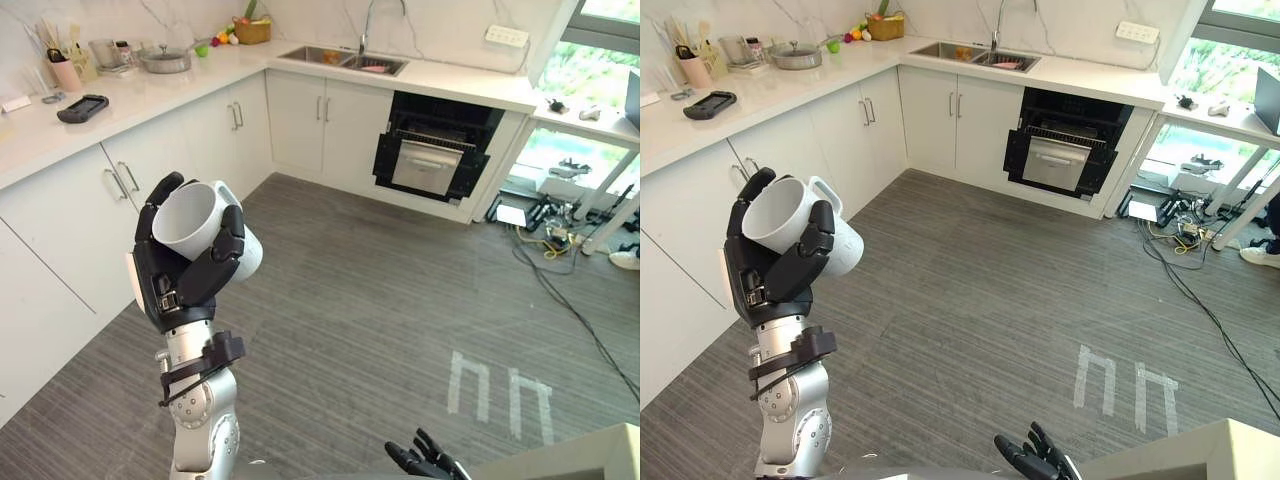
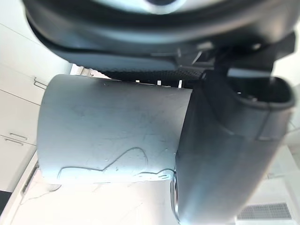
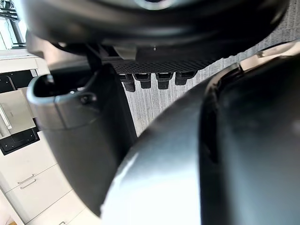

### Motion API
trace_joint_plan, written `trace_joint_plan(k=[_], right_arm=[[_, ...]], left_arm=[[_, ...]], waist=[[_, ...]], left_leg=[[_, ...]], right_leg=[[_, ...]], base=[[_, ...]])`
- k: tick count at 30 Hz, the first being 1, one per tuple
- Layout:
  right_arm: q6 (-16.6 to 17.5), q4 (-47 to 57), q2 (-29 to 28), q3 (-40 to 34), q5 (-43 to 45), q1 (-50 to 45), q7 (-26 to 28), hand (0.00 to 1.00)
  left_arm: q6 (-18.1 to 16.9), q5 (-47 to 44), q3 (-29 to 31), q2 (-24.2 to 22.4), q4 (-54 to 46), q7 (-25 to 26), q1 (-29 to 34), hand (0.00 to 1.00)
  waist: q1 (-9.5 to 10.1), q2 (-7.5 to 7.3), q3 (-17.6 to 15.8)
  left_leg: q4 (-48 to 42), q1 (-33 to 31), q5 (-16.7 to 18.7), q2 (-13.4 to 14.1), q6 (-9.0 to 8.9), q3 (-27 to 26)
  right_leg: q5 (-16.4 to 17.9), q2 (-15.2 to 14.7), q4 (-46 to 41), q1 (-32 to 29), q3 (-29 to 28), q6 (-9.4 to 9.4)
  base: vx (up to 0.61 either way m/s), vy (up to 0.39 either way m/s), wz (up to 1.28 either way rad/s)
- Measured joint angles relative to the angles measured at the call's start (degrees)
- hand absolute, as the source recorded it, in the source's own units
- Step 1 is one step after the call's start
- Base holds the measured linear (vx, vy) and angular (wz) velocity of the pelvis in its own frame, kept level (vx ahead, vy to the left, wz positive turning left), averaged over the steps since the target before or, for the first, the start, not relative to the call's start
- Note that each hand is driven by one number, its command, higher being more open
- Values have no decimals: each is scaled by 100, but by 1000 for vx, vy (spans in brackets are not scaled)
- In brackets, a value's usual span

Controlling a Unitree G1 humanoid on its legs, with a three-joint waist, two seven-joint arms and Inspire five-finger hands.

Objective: Walk over to the sink, pick up the cup, carry it to the dishwasher, place the cup inside the dishwasher, then close the dishwasher door

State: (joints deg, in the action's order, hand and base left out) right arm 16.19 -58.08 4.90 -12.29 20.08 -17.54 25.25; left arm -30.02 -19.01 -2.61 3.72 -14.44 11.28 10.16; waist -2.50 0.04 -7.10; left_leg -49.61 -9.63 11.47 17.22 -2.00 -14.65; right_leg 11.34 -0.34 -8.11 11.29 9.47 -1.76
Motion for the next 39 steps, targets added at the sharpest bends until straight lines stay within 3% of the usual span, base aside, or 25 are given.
trace_joint_plan(k=[1, 3, 6, 7, 8, 10, 11, 13, 15, 17, 18, 20, 24, 25, 26, 28, 29, 30, 31, 33, 34, 35, 36, 37, 39], right_arm=[[0, -2, 69, -74, 0, 61, 2, 100], [-3, -3, 162, -86, -8, 179, 23, 100], [4, -23, 311, -85, -16, 344, 119, 100], [5, -118, 324, -85, -30, 353, 115, 100], [5, -133, 302, -94, -50, 351, 112, 100], [4, -180, 244, -126, -148, 350, 93, 100], [-18, -289, 228, -138, -237, 320, 83, 100], [-33, -471, 211, -231, -408, 235, 83, 100], [13, -472, 99, -552, -433, 125, 102, 100], [157, -444, 17, -618, -362, 118, 134, 100], [276, -413, 4, -622, -339, 105, 208, 100], [439, -312, -40, -612, -324, 85, 296, 100], [562, 15, -271, -581, -218, 104, 345, 100], [562, 162, -349, -529, -153, 94, 316, 100], [562, 185, -357, -506, -149, 94, 309, 100], [553, 440, -352, -209, -99, -113, 239, 100], [515, 465, -342, -190, -88, -118, 222, 100], [416, 562, -234, -165, 11, -42, 238, 100], [308, 677, -161, -58, 24, -20, 195, 100], [49, 742, -56, 35, 28, 4, 159, 100], [-139, 811, -7, 7, 32, -6, 113, 100], [-267, 913, 30, -1, 22, -58, 32, 100], [-293, 936, 48, -2, 24, -115, 1, 100], [-308, 936, 47, -4, 36, -159, -21, 100], [-303, 936, 89, -15, 95, -372, -33, 100]], left_arm=[[4, 79, -4, -5, 37, -88, -1, 0], [30, 102, 0, -12, 41, -164, 3, 0], [64, 101, 29, -91, 52, -166, 61, 0], [59, 100, 61, -106, 157, -180, 118, 0], [60, 95, 115, -114, 204, -217, 116, 0], [56, 73, 283, -127, 239, -333, 110, 0], [55, 32, 356, -129, 277, -437, 103, 0], [103, -129, 369, -120, 385, -565, 89, 0], [114, -184, 328, -96, 359, -690, -9, 0], [124, -174, 285, 19, 354, -688, -66, 0], [144, -70, 197, 55, 345, -625, -59, 0], [146, 172, 31, 118, 315, -589, -75, 0], [222, 325, -375, 131, 299, -390, -249, 0], [237, 320, -383, 76, 336, -380, -255, 0], [237, 320, -387, 67, 340, -380, -257, 0], [196, 317, -502, 21, 334, -379, -257, 0], [196, 319, -536, 21, 343, -378, -254, 0], [204, 316, -616, -107, 361, -370, -239, 0], [182, 313, -655, -149, 334, -401, -246, 0], [141, 309, -699, -231, 287, -410, -236, 0], [140, 241, -698, -302, 220, -411, -228, 0], [140, 128, -710, -370, 122, -437, -181, 0], [139, 69, -762, -462, 88, -507, -152, 0], [139, 65, -785, -528, 73, -551, -109, 0], [113, -27, -786, -604, 61, -744, 39, 0]], waist=[[-4, 34, -32], [18, 31, -68], [55, 232, -233], [108, 217, -212], [139, 179, -197], [137, 67, -165], [130, -13, -119], [150, -68, -83], [133, -171, -74], [102, -247, -90], [12, -213, -97], [-110, -182, -70], [-239, -85, -104], [-334, -32, -137], [-337, -36, -135], [-323, -116, -88], [-334, -122, -78], [-351, 101, -127], [-356, 115, -118], [-336, 186, -88], [-289, 286, -129], [-286, 335, -170], [-281, 416, -200], [-261, 445, -224], [-92, 388, -182]], left_leg=[[534, -127, 359, -290, 3, 12], [1640, -375, 312, -777, -25, 105], [3342, -596, -603, -962, -312, 655], [3179, -586, -1153, -958, -220, 642], [3016, -617, -1233, -1029, -125, 652], [2300, -822, -815, -1178, 119, 602], [1754, -1024, -350, -1279, 173, 532], [1365, -942, 88, -1455, 354, 434], [1516, -437, 493, -1772, 501, 388], [1972, 156, 595, -1955, 583, 409], [2365, 670, 595, -1998, 611, 492], [2914, 1335, 556, -1996, 566, 649], [3551, 2237, 676, -1658, 324, 849], [3533, 2536, 801, -1375, 188, 940], [3522, 2590, 821, -1334, 184, 943], [3166, 2868, 1222, -1192, 0, 1148], [3069, 2956, 1328, -1154, -43, 1248], [2812, 3013, 1376, -965, -57, 1413], [2577, 2998, 1286, -921, 12, 1524], [1797, 2836, 980, -781, -23, 1756], [813, 2504, 430, -672, -221, 1899], [-479, 1826, -630, -548, -653, 1990], [-1522, 1221, -821, -391, -658, 1955], [-2052, 870, -771, -298, -568, 1875], [-2456, -206, -307, -319, 13, 1354]], right_leg=[[23, -119, 32, 5, -5, 12], [59, -317, 111, 40, -61, 74], [258, -308, 210, 399, -298, 309], [481, -394, 165, 594, -474, 432], [601, -484, 77, 590, -532, 484], [919, -772, -204, 543, -601, 644], [1019, -928, -384, 527, -609, 776], [995, -1170, -1016, 471, -611, 867], [395, -1506, -2958, -166, -715, 1327], [-495, -1564, -4453, -822, -1047, 1358], [-324, -1516, -5203, -1243, -1014, 1114], [49, -1393, -5439, -1796, -666, 832], [304, -715, -3745, -3019, -464, 688], [157, -322, -2801, -3109, -502, 640], [83, -257, -2626, -3121, -538, 635], [-1060, -66, -1538, -3137, -887, 565], [-1340, -65, -1775, -3133, -802, 318], [-771, 26, -2445, -3196, -611, 177], [-398, 18, -2837, -3254, -522, 97], [156, 112, -3224, -3147, -347, -38], [439, 277, -3228, -2899, -302, -61], [637, 388, -3102, -2580, -268, -138], [731, 468, -2893, -2242, -200, -249], [756, 529, -2708, -1983, -163, -276], [765, 558, -1857, -998, -178, -377]], base=[[82, 54, 1], [103, 87, -15], [227, 221, -50], [319, 352, -64], [305, 323, -58], [308, 256, -23], [547, 363, 0], [552, 347, 7], [502, 337, 11], [383, 214, 8], [469, 200, 18], [524, 172, 33], [625, 12, 32], [620, -87, 34], [634, -130, 33], [684, -193, 44], [799, -257, 57], [501, -169, 45], [737, -258, 44], [530, -198, 21], [551, -187, 2], [635, -175, 10], [491, -104, 21], [484, -91, 25], [484, -72, 11]])
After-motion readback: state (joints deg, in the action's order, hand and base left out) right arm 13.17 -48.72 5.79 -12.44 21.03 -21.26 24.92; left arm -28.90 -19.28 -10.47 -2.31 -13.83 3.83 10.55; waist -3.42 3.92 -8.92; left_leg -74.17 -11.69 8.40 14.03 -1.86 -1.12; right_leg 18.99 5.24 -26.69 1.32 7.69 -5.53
